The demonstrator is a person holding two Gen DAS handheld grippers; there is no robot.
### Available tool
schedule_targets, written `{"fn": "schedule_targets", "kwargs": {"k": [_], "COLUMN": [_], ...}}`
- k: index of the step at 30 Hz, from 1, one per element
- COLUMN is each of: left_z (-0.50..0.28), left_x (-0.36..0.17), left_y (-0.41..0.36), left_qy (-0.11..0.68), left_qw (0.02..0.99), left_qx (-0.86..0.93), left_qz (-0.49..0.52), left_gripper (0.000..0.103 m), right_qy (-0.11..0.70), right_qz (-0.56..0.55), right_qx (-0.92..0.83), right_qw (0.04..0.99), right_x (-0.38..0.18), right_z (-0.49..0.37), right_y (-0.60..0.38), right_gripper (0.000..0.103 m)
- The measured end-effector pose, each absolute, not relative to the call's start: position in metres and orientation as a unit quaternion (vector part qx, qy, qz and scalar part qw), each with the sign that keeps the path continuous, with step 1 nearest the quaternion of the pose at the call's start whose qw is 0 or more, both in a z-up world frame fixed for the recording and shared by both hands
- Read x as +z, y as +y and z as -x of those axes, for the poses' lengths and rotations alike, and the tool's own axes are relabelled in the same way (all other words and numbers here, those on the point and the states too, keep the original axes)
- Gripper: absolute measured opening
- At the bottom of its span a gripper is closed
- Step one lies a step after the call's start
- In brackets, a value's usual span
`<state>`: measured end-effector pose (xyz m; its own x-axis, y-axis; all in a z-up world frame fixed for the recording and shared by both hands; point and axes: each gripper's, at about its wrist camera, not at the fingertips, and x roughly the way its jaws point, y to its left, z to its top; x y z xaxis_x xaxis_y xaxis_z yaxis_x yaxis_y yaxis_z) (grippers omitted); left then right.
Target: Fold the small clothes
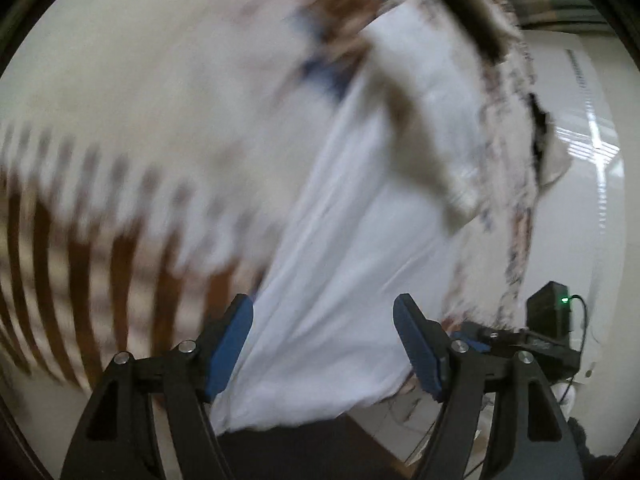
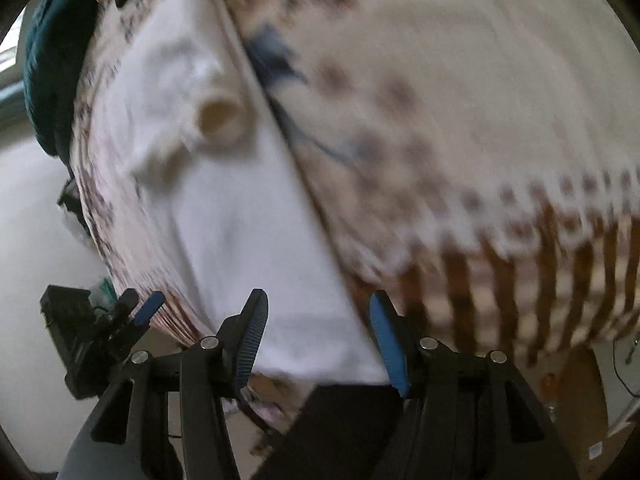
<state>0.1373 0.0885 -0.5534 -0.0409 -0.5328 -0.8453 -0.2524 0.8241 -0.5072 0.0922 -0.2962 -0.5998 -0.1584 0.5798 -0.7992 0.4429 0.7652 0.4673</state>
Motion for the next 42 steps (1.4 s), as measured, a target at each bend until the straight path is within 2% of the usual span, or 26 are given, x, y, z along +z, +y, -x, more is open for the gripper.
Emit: {"fn": "schedule_targets", "kwargs": {"k": [6, 10, 11, 12, 13, 14, 18, 20, 22, 23, 33, 42], "left_z": [-0.082, -0.074, -0.072, -0.069, -0.067, -0.066, -0.063, -0.059, -0.057, -0.057, -0.089, -0.212], "left_x": [-0.594, -0.593, -0.591, -0.589, -0.588, -0.588, -0.582, -0.577, -0.569, -0.564, -0.508, -0.499], "left_y": [0.094, 0.085, 0.084, 0.083, 0.081, 0.080, 0.085, 0.093, 0.095, 0.097, 0.098, 0.084], "left_qy": [0.742, 0.738, 0.735, 0.733, 0.736, 0.737, 0.723, 0.715, 0.709, 0.705, 0.650, 0.592], "left_qw": [0.604, 0.609, 0.613, 0.614, 0.613, 0.611, 0.614, 0.612, 0.610, 0.607, 0.596, 0.609], "left_qx": [-0.097, -0.104, -0.107, -0.113, -0.112, -0.113, -0.114, -0.112, -0.110, -0.112, -0.119, -0.146], "left_qz": [0.275, 0.273, 0.270, 0.270, 0.264, 0.265, 0.296, 0.319, 0.337, 0.348, 0.456, 0.506], "left_gripper": [0.071, 0.069, 0.061, 0.031, 0.018, 0.010, 0.006, 0.006, 0.005, 0.005, 0.005, 0.005], "right_qy": [0.771, 0.772, 0.771, 0.771, 0.772, 0.771, 0.763, 0.760, 0.758, 0.755, 0.705, 0.631], "right_qz": [-0.346, -0.359, -0.362, -0.362, -0.363, -0.366, -0.377, -0.381, -0.384, -0.388, -0.466, -0.506], "right_qx": [0.077, 0.083, 0.087, 0.088, 0.089, 0.088, 0.089, 0.097, 0.104, 0.107, 0.150, 0.161], "right_qw": [0.529, 0.518, 0.516, 0.515, 0.515, 0.513, 0.517, 0.517, 0.517, 0.517, 0.513, 0.565], "right_x": [-0.631, -0.650, -0.653, -0.656, -0.658, -0.660, -0.663, -0.660, -0.655, -0.652, -0.594, -0.546], "right_z": [-0.044, -0.029, -0.026, -0.027, -0.029, -0.026, -0.031, -0.028, -0.027, -0.025, -0.038, -0.150], "right_y": [-0.299, -0.293, -0.291, -0.286, -0.281, -0.279, -0.262, -0.259, -0.254, -0.252, -0.267, -0.280], "right_gripper": [0.055, 0.055, 0.056, 0.056, 0.056, 0.056, 0.052, 0.020, 0.007, 0.004, 0.002, 0.002]}}
